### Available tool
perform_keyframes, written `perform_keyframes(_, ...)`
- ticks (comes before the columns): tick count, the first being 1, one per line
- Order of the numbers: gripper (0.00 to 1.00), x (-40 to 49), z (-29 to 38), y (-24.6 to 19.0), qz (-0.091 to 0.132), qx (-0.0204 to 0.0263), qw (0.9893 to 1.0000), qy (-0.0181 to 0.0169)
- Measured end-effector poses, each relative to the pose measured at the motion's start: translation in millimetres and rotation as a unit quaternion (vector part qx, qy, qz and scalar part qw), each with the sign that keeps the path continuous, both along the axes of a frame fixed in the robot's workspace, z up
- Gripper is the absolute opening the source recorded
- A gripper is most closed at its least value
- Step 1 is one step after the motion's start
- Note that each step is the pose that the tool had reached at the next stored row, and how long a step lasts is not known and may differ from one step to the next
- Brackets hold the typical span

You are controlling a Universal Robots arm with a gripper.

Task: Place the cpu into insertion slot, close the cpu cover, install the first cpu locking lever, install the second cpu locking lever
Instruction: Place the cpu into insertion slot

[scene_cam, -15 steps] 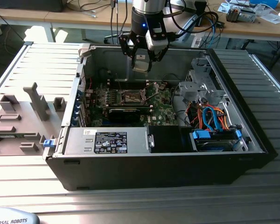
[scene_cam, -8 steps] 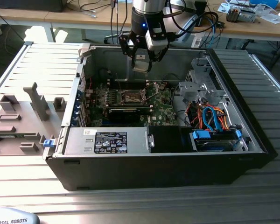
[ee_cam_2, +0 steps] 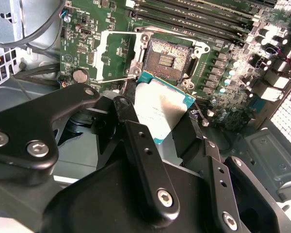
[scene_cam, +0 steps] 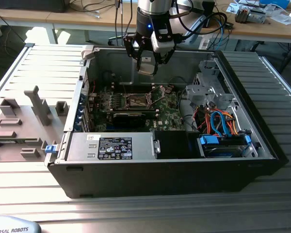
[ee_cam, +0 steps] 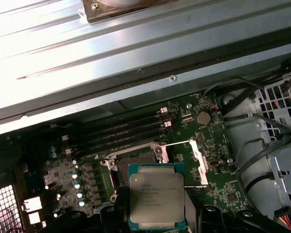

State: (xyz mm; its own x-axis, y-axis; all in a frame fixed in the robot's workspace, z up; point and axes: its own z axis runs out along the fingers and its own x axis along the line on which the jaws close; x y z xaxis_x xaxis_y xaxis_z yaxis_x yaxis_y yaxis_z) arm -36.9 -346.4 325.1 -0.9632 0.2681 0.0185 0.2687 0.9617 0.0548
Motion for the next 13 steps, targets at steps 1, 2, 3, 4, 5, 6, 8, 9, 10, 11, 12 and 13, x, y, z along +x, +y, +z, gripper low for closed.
perform_keyframes(1, 0.54, 0.0, 0.0, 0.0, 0.0, 0.0, 1.0, 0.0)
perform_keyframes(2, 0.54, 0.0, 0.0, 0.0, -0.001, 0.0001, 1.0, 0.0)
perform_keyframes(3, 0.54, 0.0, 0.0, 0.0, -0.001, 0.0, 1.0, 0.0)
perform_keyframes(4, 0.54, 0.0, 0.0, 0.0, -0.002, 0.0, 1.0, 0.0)
perform_keyframes(5, 0.54, 0.0, 0.0, 0.0, -0.002, 0.0, 1.0, 0.0)
perform_keyframes(6, 0.54, 0.0, 0.0, 0.0, -0.003, 0.0, 1.0, 0.0)
perform_keyframes(8, 0.54, 0.0, 0.0, 0.0, -0.004, 0.0, 1.0, 0.0)
perform_keyframes(9, 0.54, 0.0, 0.0, 0.0, -0.004, 0.0, 1.0, 0.0)
perform_keyframes(10, 0.54, 0.0, 0.0, 0.0, -0.005, 0.0, 1.0, 0.0)
perform_keyframes(11, 0.54, 0.0, 0.0, 0.0, -0.005, 0.0, 1.0, 0.0)
perform_keyframes(12, 0.54, 0.0, 0.0, 0.0, -0.006, 0.0, 1.0, 0.0)
perform_keyframes(13, 0.54, 0.0, 0.0, 0.0, -0.006, 0.0, 1.0, 0.0)
